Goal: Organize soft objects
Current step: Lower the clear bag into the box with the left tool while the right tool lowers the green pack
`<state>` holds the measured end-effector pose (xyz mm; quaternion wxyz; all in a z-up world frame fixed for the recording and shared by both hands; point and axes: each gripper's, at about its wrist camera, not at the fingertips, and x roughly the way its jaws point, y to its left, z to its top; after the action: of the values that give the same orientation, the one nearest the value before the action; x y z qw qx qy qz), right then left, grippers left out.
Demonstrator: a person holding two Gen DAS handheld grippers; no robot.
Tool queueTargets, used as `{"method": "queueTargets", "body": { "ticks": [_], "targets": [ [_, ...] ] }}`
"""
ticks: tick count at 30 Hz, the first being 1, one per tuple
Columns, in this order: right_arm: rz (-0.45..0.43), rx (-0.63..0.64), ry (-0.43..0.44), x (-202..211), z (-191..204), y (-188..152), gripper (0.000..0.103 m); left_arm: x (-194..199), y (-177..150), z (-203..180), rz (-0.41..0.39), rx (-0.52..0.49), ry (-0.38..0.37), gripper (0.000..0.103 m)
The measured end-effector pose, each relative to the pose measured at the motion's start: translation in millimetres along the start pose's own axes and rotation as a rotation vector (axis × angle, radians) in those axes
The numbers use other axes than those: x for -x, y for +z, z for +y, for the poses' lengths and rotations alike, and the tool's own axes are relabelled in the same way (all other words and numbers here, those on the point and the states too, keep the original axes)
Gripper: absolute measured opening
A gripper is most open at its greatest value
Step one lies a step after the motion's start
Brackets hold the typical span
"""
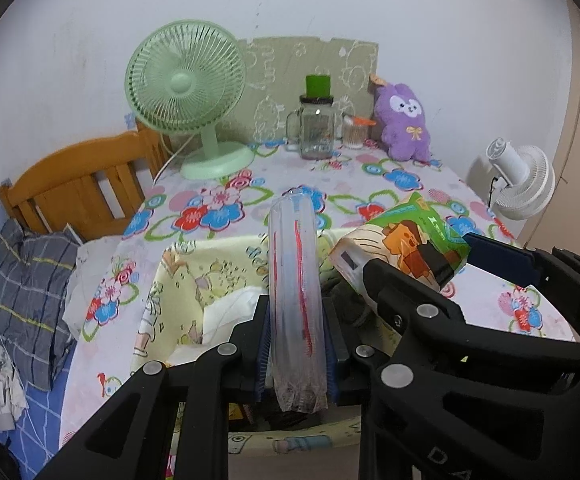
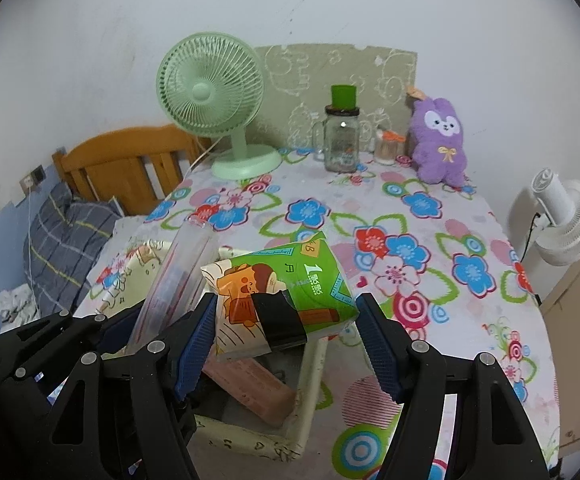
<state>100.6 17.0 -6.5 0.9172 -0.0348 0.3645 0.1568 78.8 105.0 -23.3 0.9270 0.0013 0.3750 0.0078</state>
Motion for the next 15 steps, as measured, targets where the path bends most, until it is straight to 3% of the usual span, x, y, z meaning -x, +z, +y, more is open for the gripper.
{"method": "queueTargets", "body": {
  "ticks": [5,7,15],
  "targets": [
    [0.024,0.019,0.012,-13,7,-3,0.072,-9,-6,6,0.034,0.021,-0.006,0.026],
    [0.033,0.025,0.016,-16,10,-4,0.072,-11,-8,10,0.042,0.026,-0.013,0.037],
    [0.039,0.048,0.04,-24,21,-3,0.072,-11,-6,19,0.021,0.027,0.025,0.061]
  ]
}}
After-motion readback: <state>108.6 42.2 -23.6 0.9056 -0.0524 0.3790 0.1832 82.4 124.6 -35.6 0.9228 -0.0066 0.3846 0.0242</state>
